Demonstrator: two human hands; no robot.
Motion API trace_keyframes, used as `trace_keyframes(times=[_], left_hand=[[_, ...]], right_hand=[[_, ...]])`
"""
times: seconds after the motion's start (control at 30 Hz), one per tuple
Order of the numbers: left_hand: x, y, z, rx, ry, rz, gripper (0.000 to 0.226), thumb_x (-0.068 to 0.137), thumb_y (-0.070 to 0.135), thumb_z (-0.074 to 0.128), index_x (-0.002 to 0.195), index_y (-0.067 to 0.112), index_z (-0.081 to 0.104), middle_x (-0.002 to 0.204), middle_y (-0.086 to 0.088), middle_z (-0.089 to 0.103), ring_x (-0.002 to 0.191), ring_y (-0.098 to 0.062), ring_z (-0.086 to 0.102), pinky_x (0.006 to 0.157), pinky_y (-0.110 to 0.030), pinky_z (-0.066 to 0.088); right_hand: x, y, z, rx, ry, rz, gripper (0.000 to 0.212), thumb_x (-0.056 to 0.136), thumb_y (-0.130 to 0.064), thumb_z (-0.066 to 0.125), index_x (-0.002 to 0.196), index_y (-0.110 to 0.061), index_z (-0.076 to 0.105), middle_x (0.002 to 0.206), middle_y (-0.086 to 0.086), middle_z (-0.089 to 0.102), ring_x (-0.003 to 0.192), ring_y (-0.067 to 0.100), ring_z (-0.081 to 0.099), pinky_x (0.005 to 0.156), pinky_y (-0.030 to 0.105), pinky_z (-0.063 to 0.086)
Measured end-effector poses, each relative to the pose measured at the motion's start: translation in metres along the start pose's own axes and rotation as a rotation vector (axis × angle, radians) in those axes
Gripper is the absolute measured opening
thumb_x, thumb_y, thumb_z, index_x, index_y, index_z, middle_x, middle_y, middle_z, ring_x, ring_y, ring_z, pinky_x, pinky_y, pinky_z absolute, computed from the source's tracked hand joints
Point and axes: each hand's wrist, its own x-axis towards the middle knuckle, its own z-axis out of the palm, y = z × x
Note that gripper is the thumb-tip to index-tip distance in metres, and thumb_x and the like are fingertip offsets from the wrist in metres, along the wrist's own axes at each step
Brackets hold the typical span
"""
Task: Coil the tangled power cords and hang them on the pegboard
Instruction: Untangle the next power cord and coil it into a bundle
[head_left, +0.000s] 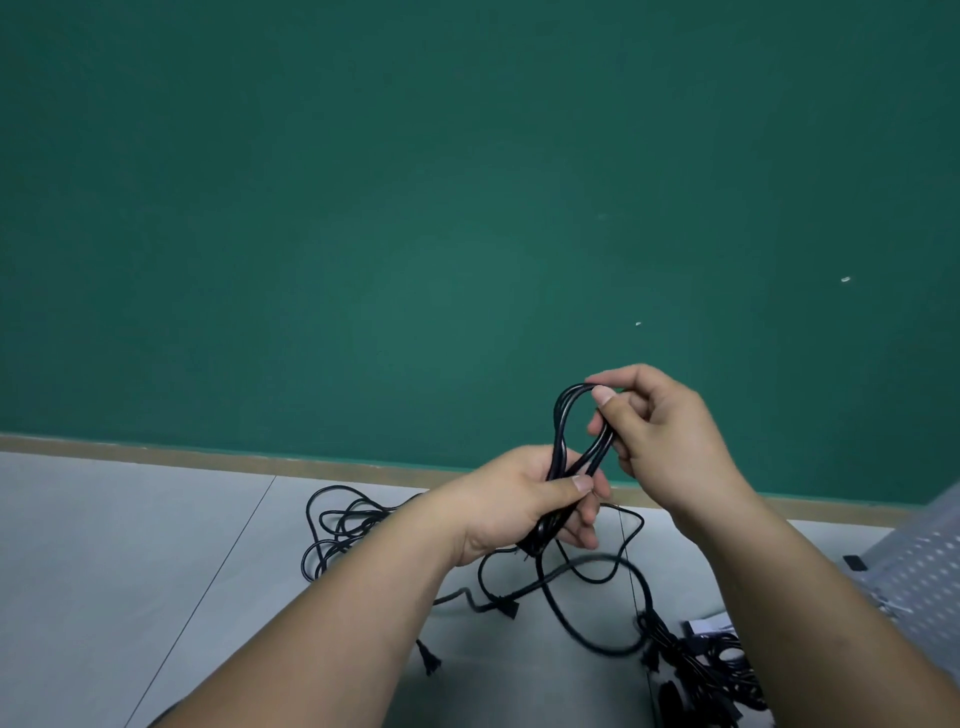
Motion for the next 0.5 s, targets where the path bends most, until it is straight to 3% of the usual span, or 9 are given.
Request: trace_keyframes(times=[0.1, 0.17, 0.23, 0.33, 0.43, 0.5], left_hand=[[0.005, -0.006, 0.003, 0.002, 0.103, 0.002, 0.019, 0.114, 0.016, 0.045, 0.116, 0.009, 0.062, 0.082, -0.004, 0.059, 0.066, -0.018, 0.06, 0.072, -0.035, 0.057], [0.007, -0.008, 0.009, -0.062, 0.147, 0.004, 0.014, 0.114, 0.02, 0.045, 0.117, 0.013, 0.058, 0.077, -0.002, 0.054, 0.058, -0.014, 0.045, 0.058, -0.03, 0.046], [0.009, -0.007, 0.012, -0.086, 0.184, 0.012, 0.01, 0.114, 0.024, 0.046, 0.115, 0.017, 0.054, 0.074, 0.001, 0.051, 0.055, -0.012, 0.038, 0.054, -0.028, 0.038], [0.01, -0.004, 0.011, -0.046, 0.203, 0.045, 0.007, 0.112, 0.02, 0.053, 0.118, 0.017, 0.054, 0.075, 0.001, 0.052, 0.054, -0.012, 0.04, 0.051, -0.025, 0.038], [0.009, -0.002, 0.006, 0.033, 0.168, 0.135, 0.014, 0.11, 0.009, 0.053, 0.123, 0.01, 0.058, 0.078, -0.001, 0.06, 0.062, -0.013, 0.056, 0.059, -0.024, 0.046], [0.007, 0.0, 0.001, 0.11, 0.116, 0.183, 0.016, 0.111, 0.006, 0.05, 0.122, 0.011, 0.062, 0.087, -0.006, 0.067, 0.081, -0.017, 0.069, 0.077, -0.026, 0.052]], right_hand=[[0.001, 0.001, 0.0, 0.049, 0.033, 0.037, 0.007, 0.108, -0.02, 0.061, 0.108, -0.019, 0.068, 0.076, -0.002, 0.069, 0.053, 0.014, 0.042, 0.049, 0.029, 0.036], [0.004, 0.001, -0.001, 0.083, 0.025, 0.051, 0.009, 0.109, -0.02, 0.058, 0.109, -0.018, 0.066, 0.074, -0.003, 0.065, 0.051, 0.011, 0.039, 0.05, 0.028, 0.033], [0.005, -0.001, -0.002, 0.087, 0.001, 0.044, 0.015, 0.111, -0.022, 0.054, 0.114, -0.022, 0.069, 0.074, -0.004, 0.059, 0.05, 0.009, 0.037, 0.049, 0.024, 0.033], [0.007, -0.003, -0.003, -0.004, -0.021, 0.018, 0.025, 0.112, -0.029, 0.051, 0.114, -0.029, 0.076, 0.071, -0.004, 0.051, 0.051, 0.009, 0.036, 0.051, 0.027, 0.032], [0.008, -0.004, -0.005, -0.014, 0.0, -0.007, 0.028, 0.111, -0.027, 0.053, 0.1, -0.027, 0.079, 0.066, -0.004, 0.049, 0.052, 0.012, 0.036, 0.052, 0.03, 0.031], [0.007, -0.005, -0.005, 0.001, 0.007, -0.028, 0.028, 0.111, -0.025, 0.054, 0.097, -0.028, 0.078, 0.066, -0.004, 0.049, 0.054, 0.015, 0.039, 0.052, 0.03, 0.034]])
